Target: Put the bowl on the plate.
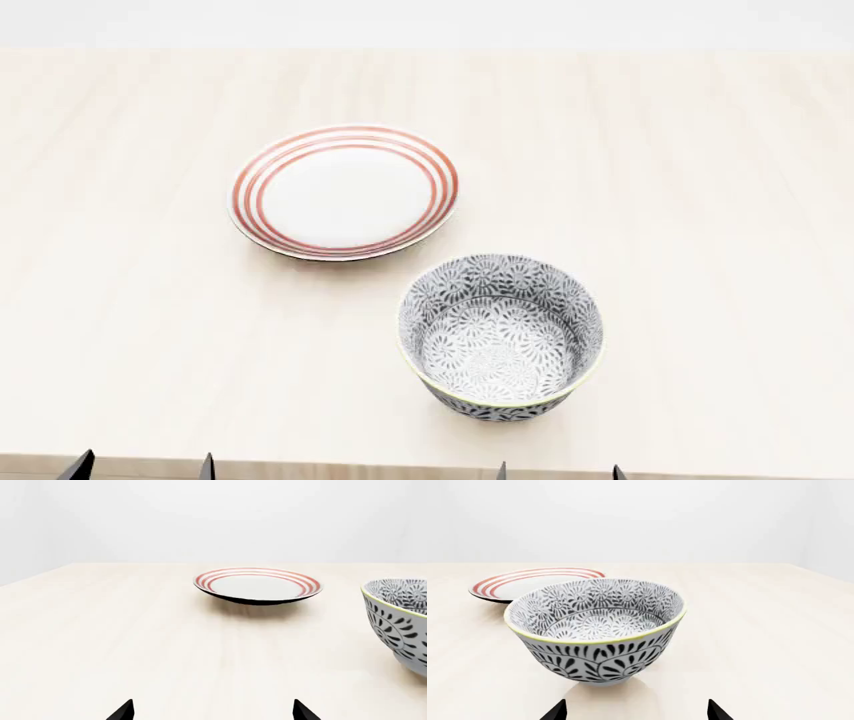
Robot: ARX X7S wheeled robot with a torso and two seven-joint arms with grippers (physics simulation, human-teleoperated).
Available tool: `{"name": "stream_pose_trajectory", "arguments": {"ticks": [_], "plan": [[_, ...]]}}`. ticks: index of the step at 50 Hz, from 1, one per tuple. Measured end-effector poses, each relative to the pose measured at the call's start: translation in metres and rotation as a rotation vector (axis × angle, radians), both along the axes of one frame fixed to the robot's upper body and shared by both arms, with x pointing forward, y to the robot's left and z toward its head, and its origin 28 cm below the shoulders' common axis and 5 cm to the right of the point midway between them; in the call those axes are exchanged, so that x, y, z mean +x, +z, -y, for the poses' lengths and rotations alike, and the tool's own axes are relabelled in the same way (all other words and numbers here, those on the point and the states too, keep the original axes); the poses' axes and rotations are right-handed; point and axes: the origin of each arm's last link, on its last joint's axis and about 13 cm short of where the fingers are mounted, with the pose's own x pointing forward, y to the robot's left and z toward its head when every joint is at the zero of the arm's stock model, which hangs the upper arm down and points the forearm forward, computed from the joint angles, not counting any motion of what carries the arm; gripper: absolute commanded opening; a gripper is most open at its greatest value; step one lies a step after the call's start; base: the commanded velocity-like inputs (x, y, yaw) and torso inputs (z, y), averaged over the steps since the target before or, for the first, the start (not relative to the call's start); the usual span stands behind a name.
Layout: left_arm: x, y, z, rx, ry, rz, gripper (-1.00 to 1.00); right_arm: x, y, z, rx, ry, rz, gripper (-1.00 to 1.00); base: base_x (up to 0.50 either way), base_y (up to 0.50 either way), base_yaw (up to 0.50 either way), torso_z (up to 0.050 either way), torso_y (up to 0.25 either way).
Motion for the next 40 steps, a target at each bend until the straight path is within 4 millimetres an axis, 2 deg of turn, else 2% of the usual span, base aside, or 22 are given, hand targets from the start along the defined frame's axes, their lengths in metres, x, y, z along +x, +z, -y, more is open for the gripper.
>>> {"name": "stream_pose_trajectory", "arguments": {"ticks": [40], "plan": [[-0.0008,-0.0032,0.0028,0.011,-0.015,-0.021,1.0,-0.0003,0.0006,-0.0002,0.021,0.0,0.002,1.0,0.0,0.0,0.0,0.0,0.0]]}}
